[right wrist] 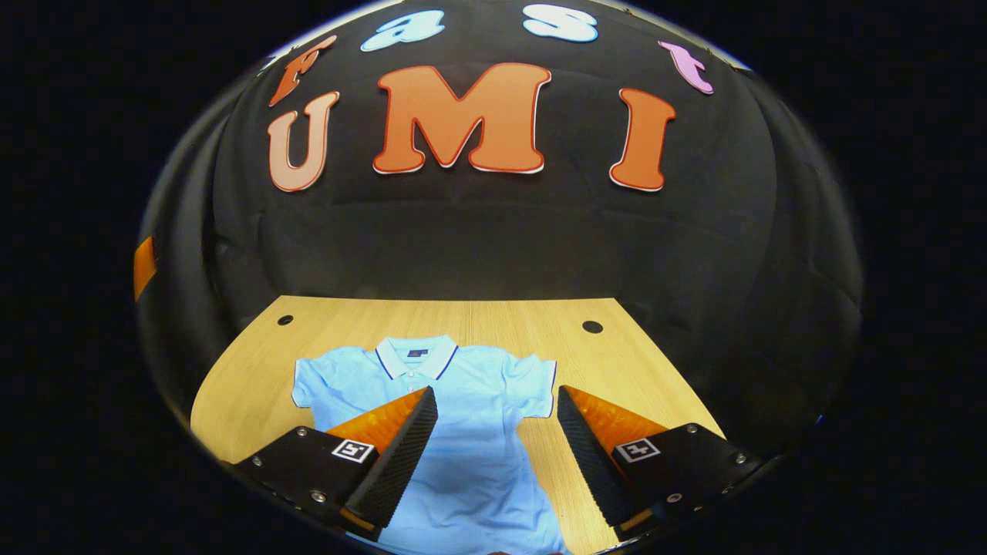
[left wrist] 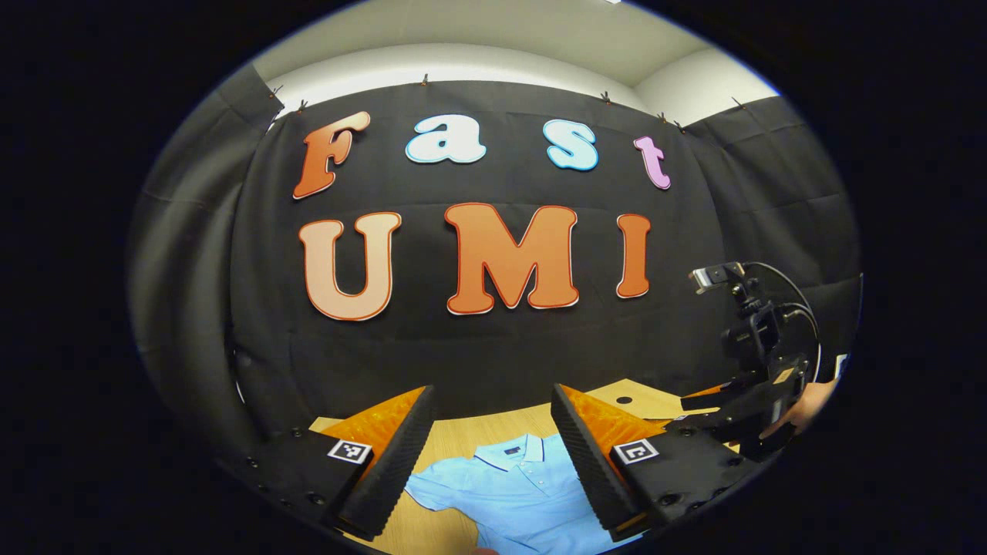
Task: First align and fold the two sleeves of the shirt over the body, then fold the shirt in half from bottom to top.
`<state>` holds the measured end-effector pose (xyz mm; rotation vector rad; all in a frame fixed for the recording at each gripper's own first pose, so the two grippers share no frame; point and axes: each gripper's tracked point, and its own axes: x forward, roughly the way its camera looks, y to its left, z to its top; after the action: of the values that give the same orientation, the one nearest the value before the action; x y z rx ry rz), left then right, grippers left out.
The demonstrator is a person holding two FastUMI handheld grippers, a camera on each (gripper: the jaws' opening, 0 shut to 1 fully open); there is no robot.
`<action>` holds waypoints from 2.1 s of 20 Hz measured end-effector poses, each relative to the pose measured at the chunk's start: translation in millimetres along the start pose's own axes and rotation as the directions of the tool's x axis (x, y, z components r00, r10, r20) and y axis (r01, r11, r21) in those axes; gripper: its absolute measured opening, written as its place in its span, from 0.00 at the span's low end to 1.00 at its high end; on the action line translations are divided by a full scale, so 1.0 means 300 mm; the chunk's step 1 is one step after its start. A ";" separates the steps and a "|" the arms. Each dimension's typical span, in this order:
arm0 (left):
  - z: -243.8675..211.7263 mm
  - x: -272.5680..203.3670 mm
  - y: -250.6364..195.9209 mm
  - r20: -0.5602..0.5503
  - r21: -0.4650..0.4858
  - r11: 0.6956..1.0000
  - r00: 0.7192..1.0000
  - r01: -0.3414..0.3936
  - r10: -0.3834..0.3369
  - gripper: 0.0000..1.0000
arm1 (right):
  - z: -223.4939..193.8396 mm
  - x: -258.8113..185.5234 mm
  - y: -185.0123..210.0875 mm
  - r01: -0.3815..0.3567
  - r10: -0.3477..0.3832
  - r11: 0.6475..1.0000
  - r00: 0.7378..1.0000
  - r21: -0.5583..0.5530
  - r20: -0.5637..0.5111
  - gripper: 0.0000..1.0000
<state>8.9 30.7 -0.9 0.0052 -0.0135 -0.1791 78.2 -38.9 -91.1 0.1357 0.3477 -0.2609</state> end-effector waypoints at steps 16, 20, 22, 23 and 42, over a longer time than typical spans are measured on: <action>-0.052 0.169 -0.050 -0.098 0.064 0.985 0.981 -0.163 0.168 0.99 | -0.283 0.550 -0.201 -0.014 0.042 0.998 0.899 0.067 -0.436 0.98; -0.090 0.175 -0.037 -0.141 0.071 0.972 0.962 -0.225 0.233 0.99 | -0.344 0.653 -0.238 0.001 0.029 0.998 0.847 0.058 -0.530 0.96; -0.106 0.176 -0.020 -0.161 0.081 0.964 0.951 -0.253 0.264 0.99 | -0.355 0.697 -0.240 -0.009 0.039 0.998 0.827 0.056 -0.560 0.94; -0.113 0.175 -0.013 -0.171 0.085 0.960 0.946 -0.266 0.277 0.99 | -0.362 0.718 -0.249 -0.009 0.036 0.999 0.819 0.049 -0.573 0.92; -0.107 0.117 0.001 -0.218 0.087 0.926 0.900 -0.369 0.379 0.99 | -0.449 0.828 -0.217 0.054 0.042 0.992 0.719 0.117 -0.694 0.17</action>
<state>44.0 24.8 -32.7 0.0665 0.2136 0.2094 242.8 -134.3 -309.9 0.3670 1.0949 -0.2305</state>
